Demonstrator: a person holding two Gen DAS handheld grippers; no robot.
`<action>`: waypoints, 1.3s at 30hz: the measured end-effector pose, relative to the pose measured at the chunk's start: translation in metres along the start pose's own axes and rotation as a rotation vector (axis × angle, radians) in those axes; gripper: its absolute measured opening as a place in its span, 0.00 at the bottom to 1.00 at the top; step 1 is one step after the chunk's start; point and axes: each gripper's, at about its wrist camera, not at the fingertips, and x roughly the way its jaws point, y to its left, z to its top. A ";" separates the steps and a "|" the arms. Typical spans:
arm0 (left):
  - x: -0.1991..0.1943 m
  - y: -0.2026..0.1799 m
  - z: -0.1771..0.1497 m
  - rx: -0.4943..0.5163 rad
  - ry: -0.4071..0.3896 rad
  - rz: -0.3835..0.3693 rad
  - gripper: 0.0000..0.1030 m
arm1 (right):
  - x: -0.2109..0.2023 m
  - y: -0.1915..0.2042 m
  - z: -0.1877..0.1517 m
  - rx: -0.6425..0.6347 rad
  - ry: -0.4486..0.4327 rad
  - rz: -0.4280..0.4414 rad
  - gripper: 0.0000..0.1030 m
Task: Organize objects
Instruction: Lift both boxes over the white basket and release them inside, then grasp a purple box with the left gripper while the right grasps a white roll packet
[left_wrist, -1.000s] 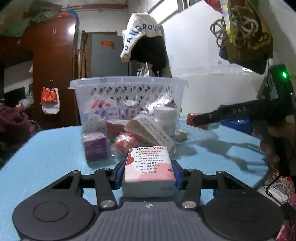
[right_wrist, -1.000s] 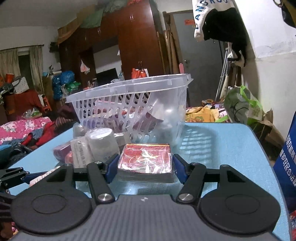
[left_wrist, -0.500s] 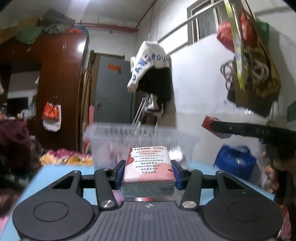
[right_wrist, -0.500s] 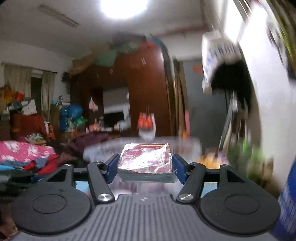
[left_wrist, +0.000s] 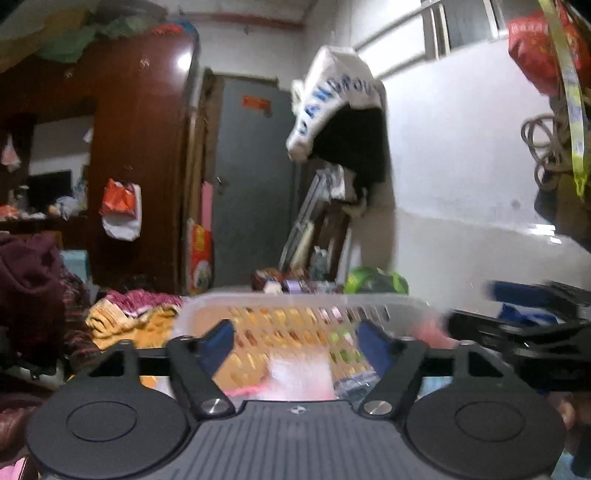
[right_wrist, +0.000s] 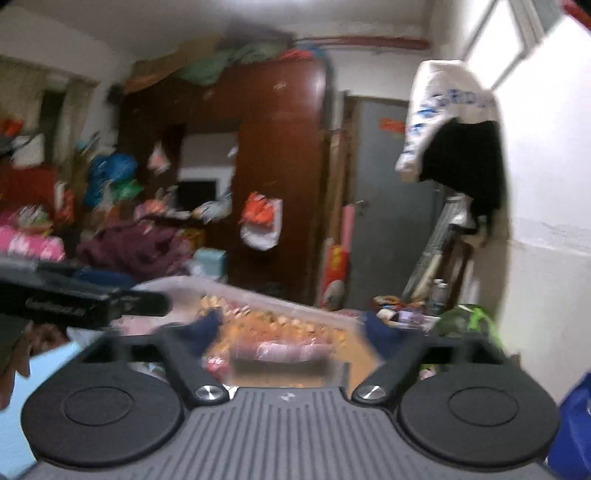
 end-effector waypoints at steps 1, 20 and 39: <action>-0.008 0.001 -0.002 0.003 -0.016 -0.004 0.84 | -0.011 -0.001 0.000 0.038 -0.025 0.004 1.00; -0.059 0.023 -0.098 0.005 0.235 0.001 0.84 | -0.026 0.033 -0.077 0.026 0.232 0.237 0.61; -0.049 0.008 -0.106 0.037 0.340 0.044 0.44 | -0.067 0.012 -0.088 0.125 0.141 0.207 0.45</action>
